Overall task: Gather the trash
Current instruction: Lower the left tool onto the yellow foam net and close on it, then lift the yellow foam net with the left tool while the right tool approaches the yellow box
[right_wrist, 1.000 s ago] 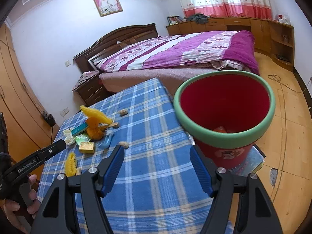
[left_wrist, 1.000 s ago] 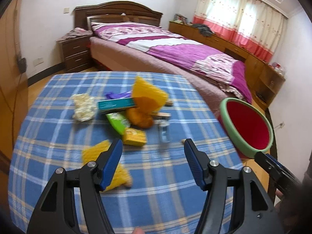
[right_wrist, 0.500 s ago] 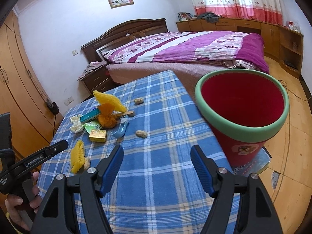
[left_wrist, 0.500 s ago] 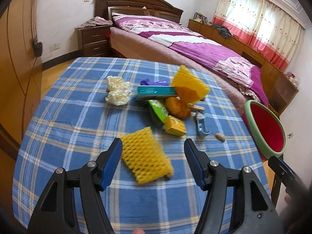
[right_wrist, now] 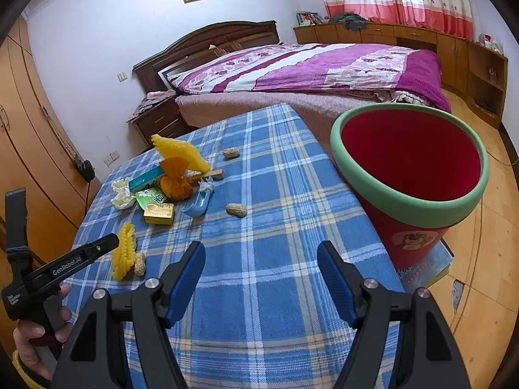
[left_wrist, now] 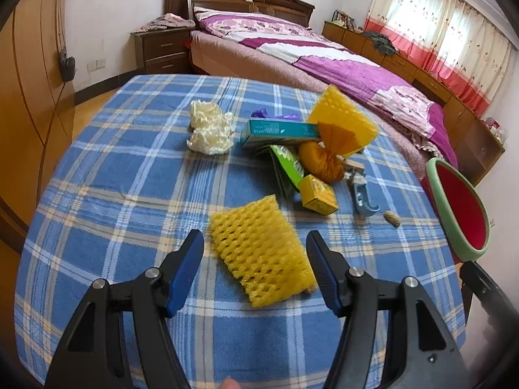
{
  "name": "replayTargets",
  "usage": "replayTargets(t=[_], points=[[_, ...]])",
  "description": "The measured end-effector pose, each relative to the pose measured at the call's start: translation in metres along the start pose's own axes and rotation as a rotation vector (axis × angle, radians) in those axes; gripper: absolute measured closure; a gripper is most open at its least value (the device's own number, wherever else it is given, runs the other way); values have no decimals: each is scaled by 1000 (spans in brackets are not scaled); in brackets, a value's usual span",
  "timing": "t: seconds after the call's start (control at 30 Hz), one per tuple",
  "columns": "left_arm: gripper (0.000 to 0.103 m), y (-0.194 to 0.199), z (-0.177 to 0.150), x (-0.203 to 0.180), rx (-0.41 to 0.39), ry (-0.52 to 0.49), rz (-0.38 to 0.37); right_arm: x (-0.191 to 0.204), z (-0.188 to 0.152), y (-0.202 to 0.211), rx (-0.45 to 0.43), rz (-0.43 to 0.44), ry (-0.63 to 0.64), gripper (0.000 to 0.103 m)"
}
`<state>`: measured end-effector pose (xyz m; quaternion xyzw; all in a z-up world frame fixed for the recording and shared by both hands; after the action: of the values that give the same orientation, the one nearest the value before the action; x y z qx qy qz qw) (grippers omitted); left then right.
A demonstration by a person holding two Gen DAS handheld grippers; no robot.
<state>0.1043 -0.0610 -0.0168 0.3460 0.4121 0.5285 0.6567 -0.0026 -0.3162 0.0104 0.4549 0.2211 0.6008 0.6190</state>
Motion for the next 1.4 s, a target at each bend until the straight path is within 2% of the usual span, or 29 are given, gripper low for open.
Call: replayTargets(t=[0.33, 0.43, 0.53, 0.6, 0.67, 0.83, 1.03, 1.17, 1.23, 1.27, 1.3, 1.33, 1.4], points=[[38, -19, -1, 4, 54, 6, -1, -3, 0, -9, 23, 1, -6, 29], [52, -22, -3, 9, 77, 23, -11, -2, 0, -10, 27, 1, -5, 29], [57, -24, -6, 14, 90, 44, -51, -1, 0, -11, 29, -1, -1, 29], [65, -22, -7, 15, 92, 43, -73, 1, 0, -11, 29, -3, 4, 29], [81, -20, -7, 15, 87, 38, -97, 4, 0, -10, 29, -4, 10, 29], [92, -16, -7, 17, 82, 34, -139, 13, 0, -9, 28, -3, 30, 29], [93, -11, -8, 13, 68, 17, -163, 21, 0, -8, 26, -2, 49, 29], [92, -9, -8, 12, 64, 17, -125, 21, 0, -8, 26, -1, 49, 29], [84, -11, -7, 13, 73, 23, -106, 21, 0, -8, 26, 0, 48, 29], [73, -13, -6, 12, 81, 22, -98, 21, 0, -8, 26, 2, 46, 29], [68, -14, -6, 11, 84, 24, -92, 21, 0, -8, 26, 1, 47, 29], [65, -15, -5, 10, 86, 27, -86, 20, 0, -8, 26, 0, 48, 29], [65, -17, -5, 9, 91, 27, -88, 21, 0, -8, 27, 2, 44, 29]])
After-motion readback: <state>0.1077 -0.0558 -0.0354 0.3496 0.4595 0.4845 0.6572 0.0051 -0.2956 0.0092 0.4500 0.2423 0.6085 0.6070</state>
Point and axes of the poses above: each gripper's, at about its wrist camera, not at the fingertips, and y roughly against the way its jaws point, x to its left, z to its top, the point moved 4 cm from there along -y, roughly the way its jaws point, and after that the axes turned 14 degrees about x, right-handed, at the moved point
